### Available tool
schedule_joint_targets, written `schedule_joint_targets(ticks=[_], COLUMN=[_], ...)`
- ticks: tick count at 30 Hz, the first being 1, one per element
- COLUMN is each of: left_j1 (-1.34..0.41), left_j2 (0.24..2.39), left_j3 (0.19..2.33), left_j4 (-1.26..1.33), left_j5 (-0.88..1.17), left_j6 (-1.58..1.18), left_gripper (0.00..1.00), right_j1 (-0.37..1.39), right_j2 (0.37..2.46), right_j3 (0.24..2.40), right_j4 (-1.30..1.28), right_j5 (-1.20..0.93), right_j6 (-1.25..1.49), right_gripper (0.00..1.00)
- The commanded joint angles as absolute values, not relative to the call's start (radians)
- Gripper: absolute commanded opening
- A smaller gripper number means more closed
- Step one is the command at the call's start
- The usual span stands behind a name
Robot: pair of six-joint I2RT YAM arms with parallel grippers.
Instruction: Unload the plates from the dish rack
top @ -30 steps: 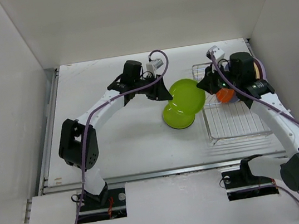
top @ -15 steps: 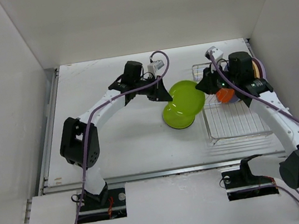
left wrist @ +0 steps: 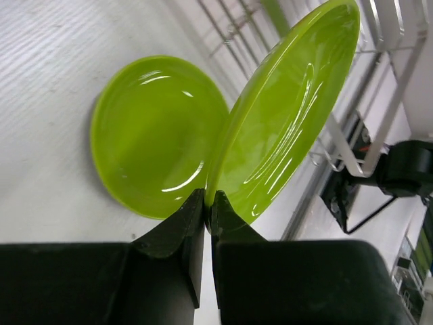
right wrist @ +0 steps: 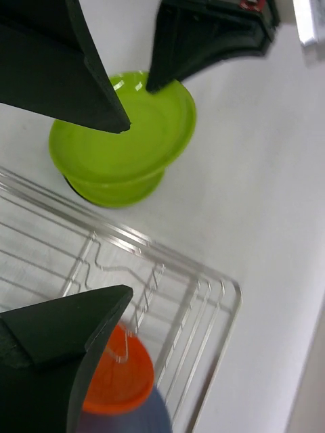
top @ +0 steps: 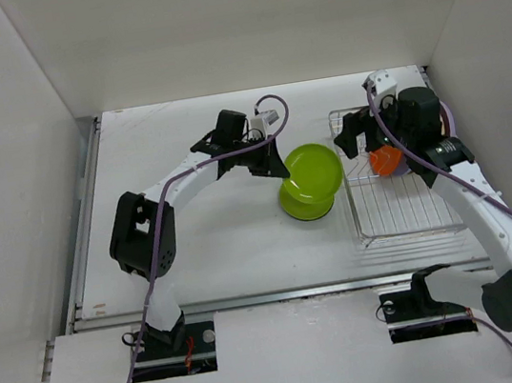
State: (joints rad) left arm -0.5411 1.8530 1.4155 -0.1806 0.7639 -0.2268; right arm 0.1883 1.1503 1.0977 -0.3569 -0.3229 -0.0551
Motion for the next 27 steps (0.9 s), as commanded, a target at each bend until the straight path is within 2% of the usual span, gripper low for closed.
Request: schedule_joint_targets(ticks=[1,5,9,16,27], left_j1=[-0.517,-0.517,-0.517,-0.517,-0.517], left_j2=[1.864,1.91,1.94,1.976,2.034], left_j3=[1.465,1.488,1.508,1.508,1.517], left_j4=[-0.196,-0.238,-0.264,-0.284,-0.302], left_j5=[0.692,0.649,0.617,0.594,0.574], left_j6=[-0.227,-0.227,-0.227,-0.227,-0.227], left_gripper=[0.0,0.0,0.0,0.0,0.0], right_j1=[0.187,0.187,0.187,0.187,0.187], right_j2=[1.092,1.109,1.181,1.264,1.353], right_j3=[1.079,1.078,1.106,1.14,1.149], right_j4=[-0.218,-0.181,-0.205,-0.265,-0.284], right_j5=[-0.017,0.208,0.33,0.371,0.476], right_j6=[-0.031,-0.058,-0.083,-0.101,-0.149], right_gripper=[1.0,0.97,0.81,0.51,0.48])
